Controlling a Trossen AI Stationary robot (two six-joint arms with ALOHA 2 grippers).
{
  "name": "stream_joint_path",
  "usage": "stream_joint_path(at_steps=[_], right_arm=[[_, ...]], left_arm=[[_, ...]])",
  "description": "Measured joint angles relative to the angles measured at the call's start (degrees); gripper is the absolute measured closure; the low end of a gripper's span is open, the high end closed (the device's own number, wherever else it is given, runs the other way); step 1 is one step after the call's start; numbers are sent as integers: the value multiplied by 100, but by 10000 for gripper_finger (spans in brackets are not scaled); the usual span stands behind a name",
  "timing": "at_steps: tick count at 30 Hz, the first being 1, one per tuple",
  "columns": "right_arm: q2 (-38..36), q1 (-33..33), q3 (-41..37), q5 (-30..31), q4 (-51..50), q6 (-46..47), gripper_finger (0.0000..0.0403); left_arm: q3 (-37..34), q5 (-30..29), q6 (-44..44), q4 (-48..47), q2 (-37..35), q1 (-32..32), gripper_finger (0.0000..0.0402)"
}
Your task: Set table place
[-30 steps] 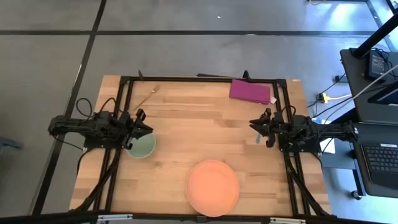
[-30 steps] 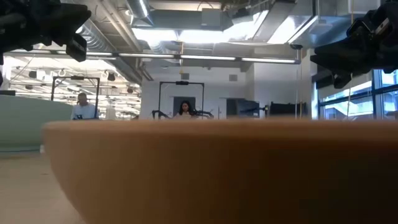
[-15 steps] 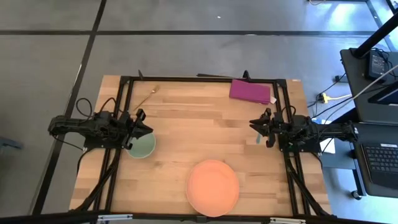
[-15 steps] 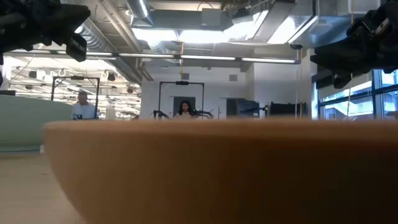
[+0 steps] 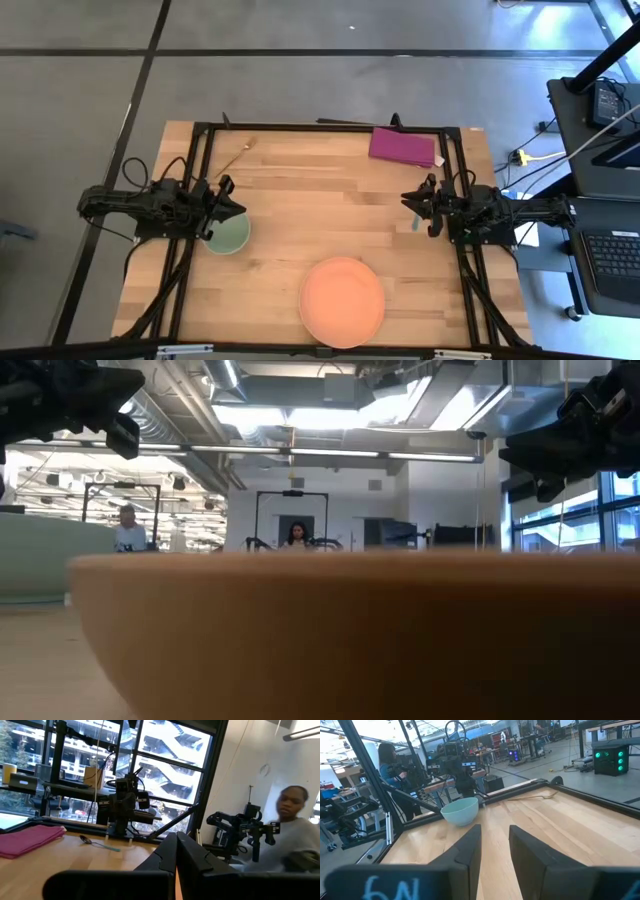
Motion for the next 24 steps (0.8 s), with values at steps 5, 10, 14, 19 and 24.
stream_joint_path(at_steps=[5,10,14,19,24], right_arm=[[-1,0,-1,0,-1,-2,302],[0,1,-1,0,1,-1,302],[0,-1,-2,0,1,-4,302],[-2,1,0,0,-1,-2,302],[-1,0,0,0,1,-2,302]], left_arm=[[1,0,-1,-2,0,0,393],[0,0,0,-1,-1,1,380],[1,0,-1,0,1,1,372],[0,0,-1,0,0,1,363],[1,0,288,0,-1,-1,355]])
